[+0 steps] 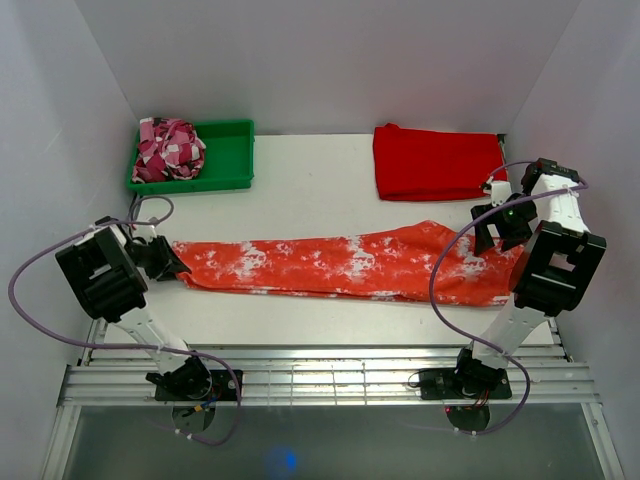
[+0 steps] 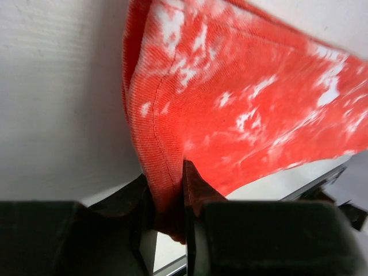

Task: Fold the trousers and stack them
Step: Fold the trousers

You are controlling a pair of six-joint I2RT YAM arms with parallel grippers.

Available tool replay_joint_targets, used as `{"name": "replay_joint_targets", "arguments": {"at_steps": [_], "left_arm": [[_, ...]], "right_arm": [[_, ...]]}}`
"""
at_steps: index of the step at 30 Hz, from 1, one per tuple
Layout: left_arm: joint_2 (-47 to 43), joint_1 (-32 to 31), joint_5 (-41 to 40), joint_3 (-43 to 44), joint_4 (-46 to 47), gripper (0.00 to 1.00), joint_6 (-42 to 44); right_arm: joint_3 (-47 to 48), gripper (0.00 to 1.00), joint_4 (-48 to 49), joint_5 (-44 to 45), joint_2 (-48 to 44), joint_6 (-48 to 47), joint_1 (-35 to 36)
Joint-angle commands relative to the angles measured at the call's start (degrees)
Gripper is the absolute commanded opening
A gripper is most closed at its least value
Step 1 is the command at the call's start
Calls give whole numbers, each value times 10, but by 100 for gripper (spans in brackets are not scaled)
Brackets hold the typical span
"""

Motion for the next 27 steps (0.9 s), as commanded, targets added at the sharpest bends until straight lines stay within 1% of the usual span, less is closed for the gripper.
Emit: {"name": "replay_joint_targets", "arguments": {"at_steps": [1, 3, 4, 5, 6, 7, 8, 11, 12, 13, 15, 17, 18, 20, 21, 22, 23, 24, 25, 26, 27], "left_arm": [[29, -6, -29, 0, 85, 26, -8], [17, 4, -26, 33, 74, 16, -12], [10, 9, -27, 50, 64, 5, -11], [11, 17, -27, 70, 52, 0, -7], [10, 22, -31, 91, 27, 0, 3], [10, 26, -41, 132, 16, 0, 9], [12, 33, -47, 154, 6, 0, 18], [22, 60, -66, 239, -45, 0, 69], [30, 69, -65, 263, -84, 0, 103], [32, 69, -63, 305, -102, 0, 121], [17, 65, -40, 329, -139, 0, 150], [-2, 50, -32, 337, -153, 0, 172], [-25, 23, -33, 335, -162, 0, 178], [-51, -11, -33, 313, -166, 0, 177], [-64, -52, -32, 303, -166, 0, 172], [-89, -75, -31, 293, -162, 0, 164], [-101, -97, -33, 279, -153, 0, 126], [-110, -139, -34, 256, -137, 0, 107], [-129, -162, -30, 245, -128, 0, 88], [-138, -203, -29, 231, -116, 0, 42], [-146, -224, -30, 199, -81, 0, 18]], "right_arm": [[11, 90, -17, 4, -29, -5, 0], [9, 90, -17, 3, -31, -4, 0], [8, 90, -17, 0, -31, -5, 0], [6, 90, -16, -1, -32, -5, 0], [4, 90, -15, -1, -32, -4, -1], [0, 90, -13, -1, -32, -4, -1], [-1, 90, -12, -2, -32, -5, -2], [2, 90, -13, -10, -29, -6, -6], [3, 90, -17, -13, -28, -7, -6], [5, 90, -19, -20, -25, -9, -6], [6, 90, -31, -30, -24, -14, -6], [2, 90, -32, -36, -20, -15, -6], [1, 90, -37, -39, -18, -16, -6], [-3, 90, -42, -49, -13, -19, -7], [-5, 90, -45, -53, -11, -19, -6], [-6, 90, -50, -58, -9, -20, -6], [-9, 90, -50, -59, -9, -21, -6], [-14, 90, -50, -60, -8, -21, -6], [-18, 90, -48, -59, -8, -22, -6], [-21, 90, -46, -59, -8, -22, -6], [-25, 90, -46, -58, -8, -23, -6]]}}
